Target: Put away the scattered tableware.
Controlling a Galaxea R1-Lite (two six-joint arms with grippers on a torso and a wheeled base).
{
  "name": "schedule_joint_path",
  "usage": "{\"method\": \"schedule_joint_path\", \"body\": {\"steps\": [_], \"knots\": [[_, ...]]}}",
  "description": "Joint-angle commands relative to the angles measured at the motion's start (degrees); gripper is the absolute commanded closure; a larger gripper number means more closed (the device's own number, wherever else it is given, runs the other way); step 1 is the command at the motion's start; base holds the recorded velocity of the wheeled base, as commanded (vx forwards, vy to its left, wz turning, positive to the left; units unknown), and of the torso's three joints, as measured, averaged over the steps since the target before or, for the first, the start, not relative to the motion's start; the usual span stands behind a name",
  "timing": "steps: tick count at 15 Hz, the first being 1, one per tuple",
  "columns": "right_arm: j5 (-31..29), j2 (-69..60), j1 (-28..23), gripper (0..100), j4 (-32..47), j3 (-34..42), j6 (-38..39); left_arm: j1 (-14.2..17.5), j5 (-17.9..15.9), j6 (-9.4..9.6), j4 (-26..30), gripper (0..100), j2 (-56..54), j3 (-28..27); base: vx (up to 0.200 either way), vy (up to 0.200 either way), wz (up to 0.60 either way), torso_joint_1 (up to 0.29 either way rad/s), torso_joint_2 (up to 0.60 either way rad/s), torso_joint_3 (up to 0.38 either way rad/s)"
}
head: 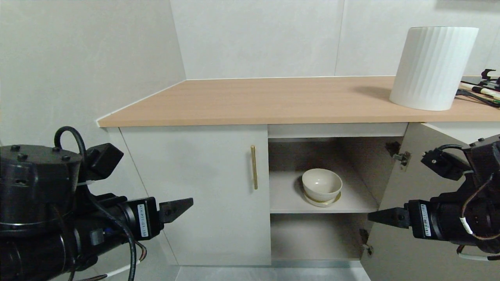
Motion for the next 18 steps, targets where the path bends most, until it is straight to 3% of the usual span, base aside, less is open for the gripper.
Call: {"method": "schedule_joint_path", "body": {"steps": [1,14,18], "knots": [[0.1,-0.3,0.5,0,0.1,0.4,-0.8,0.0,0.0,-0.09,-0.1,0,-0.1,2.3,-0.200,0.000,0.00,0.002,0.01,0.002],[-0.1,-0.7,1.2,0,1.2,1.0,-1.7,-0.1,0.0,-0.01,-0.3,0,0.5,2.7,-0.200,0.000,0.00,0.003,0.00,0.002],[-0.2,-1.6,1.2,0,1.3,1.0,-1.8,-0.1,0.0,-0.01,-0.3,0,0.5,2.7,0.000,0.000,0.00,0.000,0.00,0.000]]}}
